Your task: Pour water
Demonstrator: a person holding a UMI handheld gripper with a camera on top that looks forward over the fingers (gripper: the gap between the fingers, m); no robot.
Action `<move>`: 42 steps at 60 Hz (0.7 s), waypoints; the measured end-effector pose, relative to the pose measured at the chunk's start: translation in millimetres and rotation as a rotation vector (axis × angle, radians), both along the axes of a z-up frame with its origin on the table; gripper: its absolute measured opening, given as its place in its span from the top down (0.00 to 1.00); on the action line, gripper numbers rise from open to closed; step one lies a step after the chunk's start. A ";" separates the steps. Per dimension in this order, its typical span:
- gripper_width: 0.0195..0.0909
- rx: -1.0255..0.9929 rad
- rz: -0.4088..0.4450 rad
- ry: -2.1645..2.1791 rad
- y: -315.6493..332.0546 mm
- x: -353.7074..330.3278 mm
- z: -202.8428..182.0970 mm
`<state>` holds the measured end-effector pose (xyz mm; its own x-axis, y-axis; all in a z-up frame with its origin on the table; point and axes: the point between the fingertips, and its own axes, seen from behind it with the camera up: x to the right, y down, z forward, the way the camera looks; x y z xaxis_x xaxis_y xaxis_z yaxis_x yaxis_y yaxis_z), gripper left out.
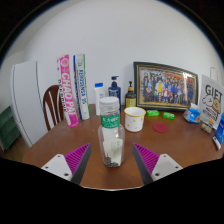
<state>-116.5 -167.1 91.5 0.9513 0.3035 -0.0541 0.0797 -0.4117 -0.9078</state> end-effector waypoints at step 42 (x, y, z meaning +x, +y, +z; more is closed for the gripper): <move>0.67 0.053 0.033 0.118 89.2 -88.6 28.0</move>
<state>-205.1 -77.9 119.6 0.9287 0.3397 -0.1486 -0.0166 -0.3623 -0.9319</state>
